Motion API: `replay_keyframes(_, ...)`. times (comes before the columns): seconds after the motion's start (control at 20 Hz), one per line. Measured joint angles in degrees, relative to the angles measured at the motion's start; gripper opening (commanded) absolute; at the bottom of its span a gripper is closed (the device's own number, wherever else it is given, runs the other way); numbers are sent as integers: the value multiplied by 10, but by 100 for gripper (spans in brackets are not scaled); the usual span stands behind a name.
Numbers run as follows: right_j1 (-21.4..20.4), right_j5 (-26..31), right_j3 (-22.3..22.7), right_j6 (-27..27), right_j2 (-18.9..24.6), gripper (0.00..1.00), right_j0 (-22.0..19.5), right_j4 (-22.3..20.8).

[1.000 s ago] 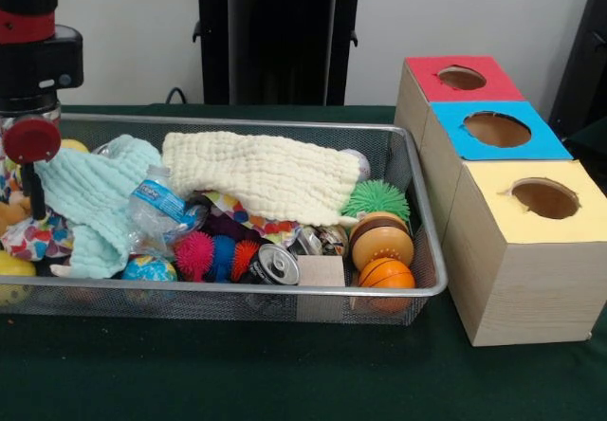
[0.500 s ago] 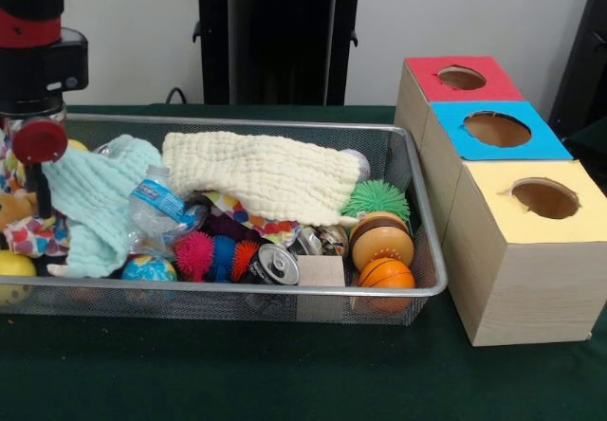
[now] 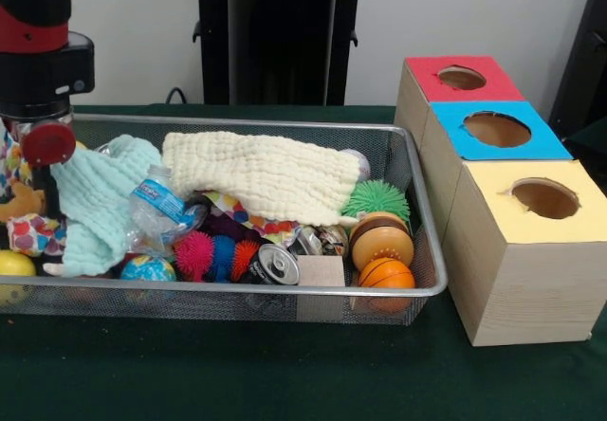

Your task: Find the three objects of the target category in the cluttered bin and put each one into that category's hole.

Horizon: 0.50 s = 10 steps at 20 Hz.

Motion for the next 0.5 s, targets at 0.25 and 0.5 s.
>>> replay_keyframes(0.25, -1, 0, 1, 0, 2, 100, -8, 0)
replay_keyframes(0.5, -2, 0, 1, 0, 2, 100, -24, -1)
